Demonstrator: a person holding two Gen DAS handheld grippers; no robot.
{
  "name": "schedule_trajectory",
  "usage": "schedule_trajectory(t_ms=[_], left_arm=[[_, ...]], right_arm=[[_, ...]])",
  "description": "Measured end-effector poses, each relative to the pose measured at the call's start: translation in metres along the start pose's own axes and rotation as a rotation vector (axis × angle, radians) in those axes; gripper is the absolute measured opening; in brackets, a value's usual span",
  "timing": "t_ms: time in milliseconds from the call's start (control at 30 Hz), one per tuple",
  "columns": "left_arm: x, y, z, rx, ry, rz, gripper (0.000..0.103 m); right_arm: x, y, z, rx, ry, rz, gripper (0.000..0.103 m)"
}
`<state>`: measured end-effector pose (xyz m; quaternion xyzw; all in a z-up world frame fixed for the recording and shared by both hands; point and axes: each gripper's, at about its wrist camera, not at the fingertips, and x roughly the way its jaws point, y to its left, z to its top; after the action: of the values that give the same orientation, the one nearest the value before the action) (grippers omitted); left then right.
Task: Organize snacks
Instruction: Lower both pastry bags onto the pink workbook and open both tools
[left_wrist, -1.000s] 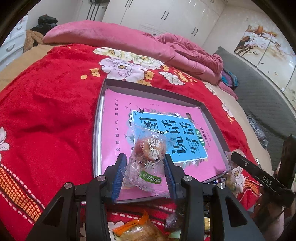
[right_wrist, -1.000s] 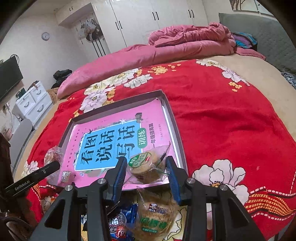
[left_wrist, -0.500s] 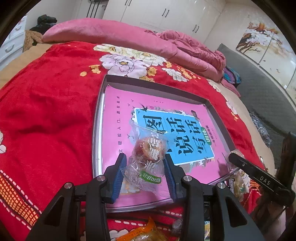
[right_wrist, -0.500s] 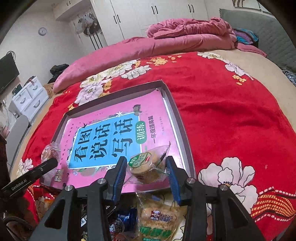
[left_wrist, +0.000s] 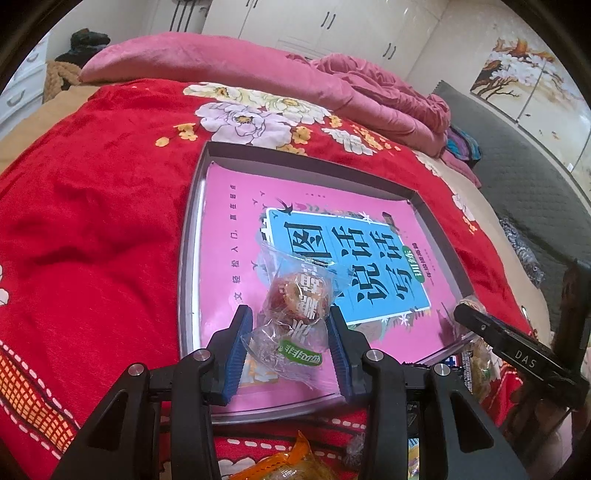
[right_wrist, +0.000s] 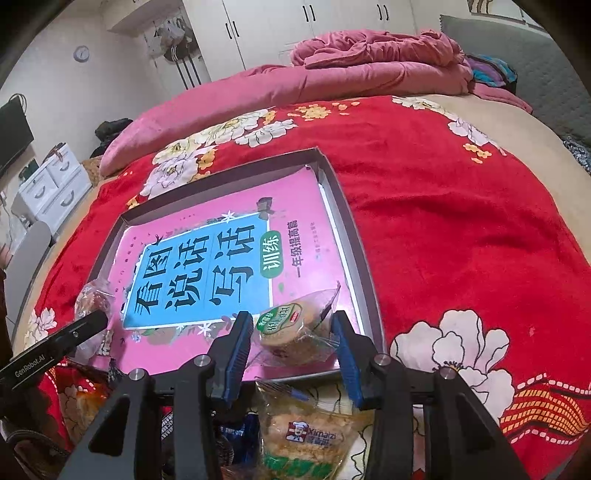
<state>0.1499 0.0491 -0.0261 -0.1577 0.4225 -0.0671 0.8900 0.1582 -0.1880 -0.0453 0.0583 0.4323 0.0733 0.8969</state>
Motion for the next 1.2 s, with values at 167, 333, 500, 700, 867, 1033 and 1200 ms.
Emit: schedule_trajectory(t_ms=[167,333,500,700,867,1033,1200], left_arm=[[0.002,0.001,-0.001,0.007,0.008,0.004,0.043],[0.004,0.000,-0.001,0.010,0.012,0.008,0.043],[0.004,0.000,-0.001,0.008,0.011,0.008,0.043],[0.004,0.000,-0.001,0.008,0.011,0.012,0.045],[0.003,0.000,-0.001,0.008,0.010,0.006,0.047],[0.002,-0.001,-0.002,0.013,0.009,0.006,0.049],[-0.001,-0.001,-0.002,0.006,0.002,-0.001,0.057]], right_arm=[[-0.001,0.002,-0.001,-0.015,-0.001,-0.017,0.045],[-0.003,0.000,0.000,-0.016,0.000,-0.022,0.046],[-0.005,-0.003,0.000,-0.002,-0.002,-0.021,0.048],[-0.010,-0.005,0.000,0.006,-0.008,-0.022,0.051],[-0.015,-0.006,-0.001,0.014,-0.018,-0.019,0.054],[-0.020,-0.006,0.001,0.017,-0.029,-0.016,0.055],[-0.025,-0.007,0.001,0.021,-0.036,-0.011,0.056]])
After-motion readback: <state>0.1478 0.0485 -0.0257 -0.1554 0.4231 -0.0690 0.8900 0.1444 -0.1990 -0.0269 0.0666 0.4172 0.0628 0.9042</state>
